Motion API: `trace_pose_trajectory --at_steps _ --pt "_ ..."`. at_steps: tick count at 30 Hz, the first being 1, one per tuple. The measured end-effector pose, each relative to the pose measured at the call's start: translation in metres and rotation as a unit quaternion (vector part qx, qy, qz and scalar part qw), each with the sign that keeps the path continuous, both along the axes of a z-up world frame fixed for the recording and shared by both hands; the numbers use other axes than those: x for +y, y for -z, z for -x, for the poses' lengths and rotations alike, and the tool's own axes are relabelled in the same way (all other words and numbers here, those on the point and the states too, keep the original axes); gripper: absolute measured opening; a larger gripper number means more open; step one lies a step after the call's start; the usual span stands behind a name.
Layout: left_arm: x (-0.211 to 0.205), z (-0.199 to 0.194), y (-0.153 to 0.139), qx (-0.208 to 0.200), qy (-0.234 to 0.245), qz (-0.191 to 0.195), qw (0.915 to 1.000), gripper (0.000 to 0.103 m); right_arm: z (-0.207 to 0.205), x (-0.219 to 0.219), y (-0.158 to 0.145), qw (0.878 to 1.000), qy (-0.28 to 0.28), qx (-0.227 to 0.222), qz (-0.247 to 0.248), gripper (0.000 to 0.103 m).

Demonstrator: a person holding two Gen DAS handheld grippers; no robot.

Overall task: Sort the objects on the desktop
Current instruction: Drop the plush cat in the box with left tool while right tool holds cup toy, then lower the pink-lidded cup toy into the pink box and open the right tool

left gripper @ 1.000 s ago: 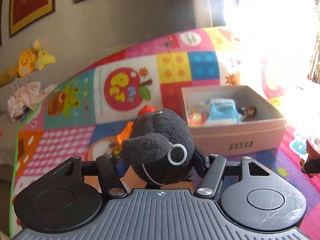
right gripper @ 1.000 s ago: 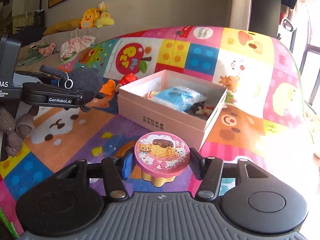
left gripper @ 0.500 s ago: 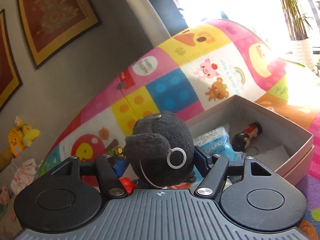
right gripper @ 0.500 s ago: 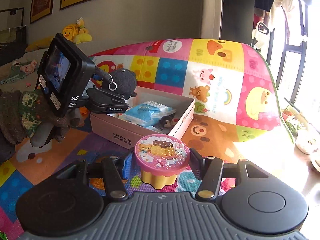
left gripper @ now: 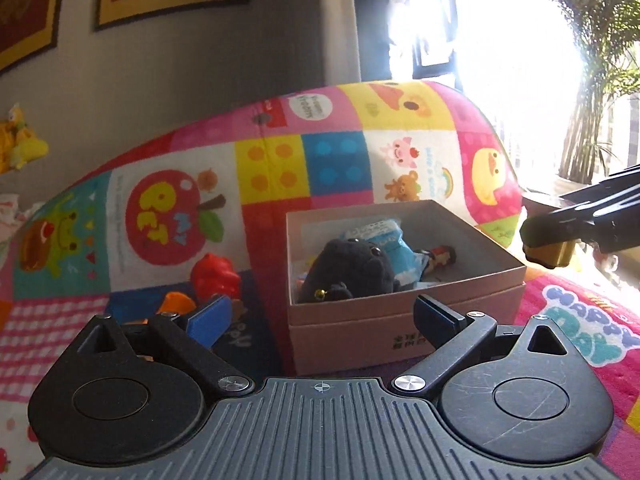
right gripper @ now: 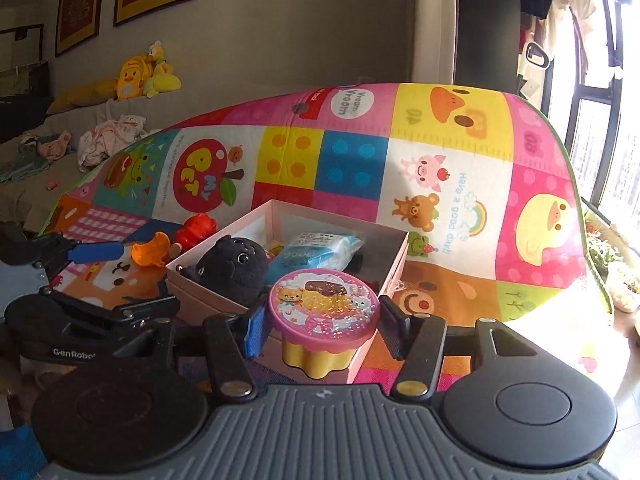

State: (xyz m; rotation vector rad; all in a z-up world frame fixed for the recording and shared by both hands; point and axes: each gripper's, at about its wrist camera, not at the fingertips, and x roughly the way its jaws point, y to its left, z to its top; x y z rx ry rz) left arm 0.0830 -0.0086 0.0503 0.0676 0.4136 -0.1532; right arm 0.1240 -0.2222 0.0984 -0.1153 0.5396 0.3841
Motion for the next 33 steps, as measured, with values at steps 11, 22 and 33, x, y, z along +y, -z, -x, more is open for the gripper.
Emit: trace_pose_trajectory --at_steps 11,22,33 --pt "0.042 0.024 0.019 0.035 -0.04 0.091 0.9944 0.102 -0.053 0.036 0.019 0.998 0.01 0.057 0.031 0.076" --pt "0.06 0.022 0.026 0.047 -0.065 0.128 0.9886 0.103 -0.067 0.108 0.005 0.993 -0.071 0.095 0.019 0.05" --pt "0.068 0.024 0.026 0.047 -0.079 0.135 0.9865 0.103 -0.089 0.1 0.019 0.993 -0.023 0.091 0.072 0.063"
